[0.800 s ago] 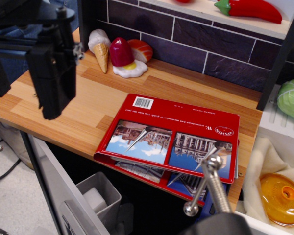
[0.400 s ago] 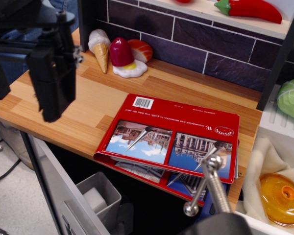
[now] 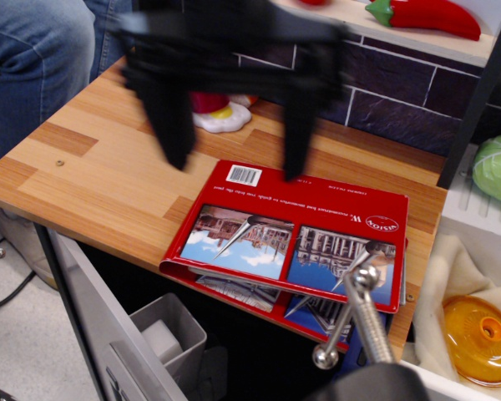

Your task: Open book

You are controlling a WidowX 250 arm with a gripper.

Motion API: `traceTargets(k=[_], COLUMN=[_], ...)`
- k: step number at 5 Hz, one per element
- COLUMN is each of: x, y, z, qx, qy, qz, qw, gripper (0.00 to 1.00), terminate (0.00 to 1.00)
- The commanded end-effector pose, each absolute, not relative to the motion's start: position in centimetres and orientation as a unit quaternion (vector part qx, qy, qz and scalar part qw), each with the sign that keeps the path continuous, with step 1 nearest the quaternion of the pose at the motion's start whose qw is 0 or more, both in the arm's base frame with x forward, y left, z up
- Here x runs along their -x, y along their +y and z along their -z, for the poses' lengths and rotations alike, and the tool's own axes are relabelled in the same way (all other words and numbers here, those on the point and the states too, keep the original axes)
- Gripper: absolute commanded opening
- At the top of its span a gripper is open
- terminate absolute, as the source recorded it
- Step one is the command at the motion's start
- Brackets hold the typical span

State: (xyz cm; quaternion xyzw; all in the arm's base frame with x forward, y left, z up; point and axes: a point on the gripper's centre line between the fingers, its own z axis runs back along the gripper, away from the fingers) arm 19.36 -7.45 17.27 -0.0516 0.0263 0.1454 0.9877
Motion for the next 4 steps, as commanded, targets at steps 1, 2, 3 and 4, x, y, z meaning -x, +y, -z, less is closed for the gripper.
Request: traceTargets(k=[1,2,3,4], x=[-24.1,-25.3,-27.3,-29.6], y=[-10.9,-12.5,-14.2,-15.9], z=[-15.1,-13.1,-10.2,-8.2], qx=[0.006,-0.003,-0.011,-0.031], qy=[-0.026,-0.043,-0.056,-0.051], qz=[-0.209,-0.222,-0.256,-0.258], qw=[0.977,0.974,0.965,0.964], gripper=[1.00,1.00,1.00,1.00], terminate=[0.00,0.00,0.00,0.00])
